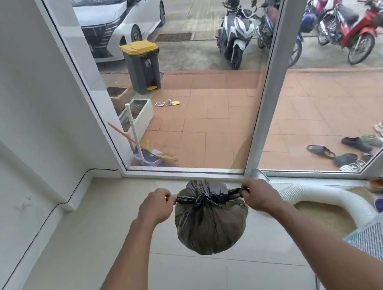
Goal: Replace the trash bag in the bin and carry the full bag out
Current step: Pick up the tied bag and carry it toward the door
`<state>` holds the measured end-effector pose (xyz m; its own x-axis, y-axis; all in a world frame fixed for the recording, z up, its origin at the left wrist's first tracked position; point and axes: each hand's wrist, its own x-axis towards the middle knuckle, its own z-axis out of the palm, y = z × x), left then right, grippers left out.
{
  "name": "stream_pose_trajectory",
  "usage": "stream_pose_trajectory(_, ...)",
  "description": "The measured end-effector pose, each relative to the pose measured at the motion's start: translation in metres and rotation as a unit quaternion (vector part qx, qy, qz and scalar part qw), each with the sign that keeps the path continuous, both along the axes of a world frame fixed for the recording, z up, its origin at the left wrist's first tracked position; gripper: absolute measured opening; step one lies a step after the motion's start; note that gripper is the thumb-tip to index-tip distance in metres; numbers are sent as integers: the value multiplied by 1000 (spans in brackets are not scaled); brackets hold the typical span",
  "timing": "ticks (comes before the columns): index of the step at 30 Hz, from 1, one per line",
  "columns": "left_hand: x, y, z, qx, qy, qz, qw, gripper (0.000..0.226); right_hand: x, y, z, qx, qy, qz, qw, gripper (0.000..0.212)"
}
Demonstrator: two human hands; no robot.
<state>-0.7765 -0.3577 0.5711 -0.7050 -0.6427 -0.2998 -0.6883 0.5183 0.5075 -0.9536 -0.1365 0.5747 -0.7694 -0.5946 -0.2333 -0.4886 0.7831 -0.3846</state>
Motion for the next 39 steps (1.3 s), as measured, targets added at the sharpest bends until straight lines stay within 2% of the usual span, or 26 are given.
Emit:
stream_pose_trajectory(6,-81,-15,-26,7,-38,-11,999,35,-75,-13,-29,3,-44,-7,999,22)
stream_pose_trajectory(10,-128,-25,-42,130,-32,21,991,27,-120,-21,-46,13,-84,1,996,20)
stream_pose_trajectory(12,-150,-31,-51,155,-33,38,987,27,-142,-27,-55,15,-94,3,995,20)
stream_pose_trajectory(22,-253,-81,-107,153,20,59,986,21,-251,-79,-111,61,-91,-12,994,23)
stream_pose_trajectory(26,-298,-108,-137,167,32,69,983,14,-288,-106,-143,64,-118,-43,990,24)
stream_pose_trajectory(31,-349,-133,-200,164,21,80,983,17,-335,-139,-206,85,-139,-41,986,26)
stream_pose_trajectory(33,-368,-143,-235,179,2,76,981,20,-354,-150,-239,92,-152,-50,983,20)
stream_pose_trajectory(36,-401,-157,-295,190,-15,74,979,23,-383,-166,-298,81,-155,-56,983,17)
stream_pose_trajectory(39,-436,-168,-358,163,-1,83,983,19,-411,-183,-365,72,-143,-50,986,16)
